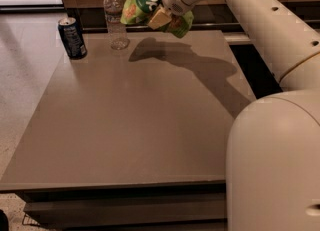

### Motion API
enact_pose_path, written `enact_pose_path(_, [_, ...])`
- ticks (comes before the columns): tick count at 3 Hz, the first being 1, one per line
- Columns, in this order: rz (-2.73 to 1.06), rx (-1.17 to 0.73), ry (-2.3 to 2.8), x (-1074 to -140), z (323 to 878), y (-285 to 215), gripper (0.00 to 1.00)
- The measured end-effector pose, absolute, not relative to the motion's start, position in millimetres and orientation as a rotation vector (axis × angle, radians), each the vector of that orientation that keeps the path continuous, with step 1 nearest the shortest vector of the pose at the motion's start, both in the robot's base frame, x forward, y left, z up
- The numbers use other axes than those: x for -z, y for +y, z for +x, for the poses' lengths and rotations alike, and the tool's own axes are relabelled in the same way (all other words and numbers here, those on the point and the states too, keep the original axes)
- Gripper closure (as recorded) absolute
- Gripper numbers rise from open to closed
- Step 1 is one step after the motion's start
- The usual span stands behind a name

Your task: Move green rice chip bag near water bottle

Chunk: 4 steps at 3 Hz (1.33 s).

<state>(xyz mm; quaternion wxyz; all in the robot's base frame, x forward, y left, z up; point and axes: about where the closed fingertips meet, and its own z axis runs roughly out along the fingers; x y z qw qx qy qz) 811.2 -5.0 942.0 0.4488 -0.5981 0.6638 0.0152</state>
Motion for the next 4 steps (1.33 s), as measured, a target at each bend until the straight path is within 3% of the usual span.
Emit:
enact_pose_path(2, [-1.488,-0.046,1.644,-936.1,812.0,-0.1,0.18])
enact_pose_path(3, [-1.492,-0.052,1.645,-932.6,812.3,2.9,0.0])
enact_pose_path(4, [-1.492,-0.052,1.645,-932.5,812.4,3.0,0.0])
